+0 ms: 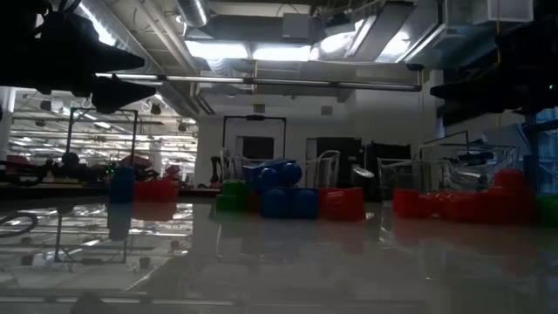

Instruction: Sort blocks

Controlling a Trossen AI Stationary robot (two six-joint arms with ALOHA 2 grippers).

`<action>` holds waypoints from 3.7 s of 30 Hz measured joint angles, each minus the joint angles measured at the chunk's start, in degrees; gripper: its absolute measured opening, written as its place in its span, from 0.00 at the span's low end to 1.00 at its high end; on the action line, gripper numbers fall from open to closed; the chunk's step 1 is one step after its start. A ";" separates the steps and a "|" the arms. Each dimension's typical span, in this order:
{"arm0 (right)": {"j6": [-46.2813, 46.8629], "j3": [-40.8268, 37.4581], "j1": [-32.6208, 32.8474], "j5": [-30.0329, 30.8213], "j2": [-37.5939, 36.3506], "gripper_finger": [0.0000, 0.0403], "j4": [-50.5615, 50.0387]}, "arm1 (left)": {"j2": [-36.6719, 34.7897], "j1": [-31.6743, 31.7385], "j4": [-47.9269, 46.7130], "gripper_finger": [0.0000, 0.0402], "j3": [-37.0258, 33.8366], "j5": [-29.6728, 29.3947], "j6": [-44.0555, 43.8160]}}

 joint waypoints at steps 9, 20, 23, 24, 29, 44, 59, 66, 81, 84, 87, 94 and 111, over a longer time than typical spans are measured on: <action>0.00 0.00 0.00 0.00 -0.01 0.11 0.00 | 0.01 0.00 1.63 0.98 -0.07 -0.04 -0.01; 0.00 0.00 0.00 0.01 -0.01 0.11 0.29 | -0.01 0.00 9.57 0.98 -0.07 -0.07 1.47; 0.00 0.00 0.00 -0.01 0.00 0.11 0.66 | -0.01 -0.02 10.55 0.98 -0.07 -0.05 1.90; 0.00 0.00 0.00 0.00 -0.01 0.11 0.83 | -0.01 0.00 10.51 0.98 -0.07 -0.07 1.89; -0.02 0.00 0.01 3.00 -0.01 0.11 3.51 | 0.01 0.00 10.39 0.98 -0.07 -0.07 -0.38; -6.49 0.07 0.01 3.04 0.01 0.11 11.45 | 0.69 1.68 13.60 0.98 -0.05 -2.93 -3.38; -9.82 1.25 0.01 2.56 0.14 0.11 12.91 | 23.13 1.08 20.89 0.98 6.79 -6.23 -1.44; -10.43 1.33 -0.01 2.56 0.16 0.11 11.36 | 40.72 -0.79 20.60 0.98 17.88 -5.89 4.40; -10.45 1.46 0.01 -0.50 0.18 0.11 9.27 | 69.24 -5.19 19.36 0.98 35.85 -6.01 2.48; -10.67 1.49 0.00 -0.47 0.18 0.11 9.28 | 73.99 -5.68 14.96 0.98 40.13 -6.05 0.27; -12.35 1.51 0.01 -0.42 0.18 0.11 9.30 | 78.21 -6.54 9.76 0.98 43.97 -6.16 -2.39; -15.05 1.53 0.01 0.00 0.18 0.11 9.42 | 86.38 -8.42 2.09 0.98 49.06 -9.48 -4.51; -17.77 1.53 -0.01 0.22 0.18 0.11 9.46 | 95.67 -6.02 1.22 0.98 49.54 -11.64 -6.88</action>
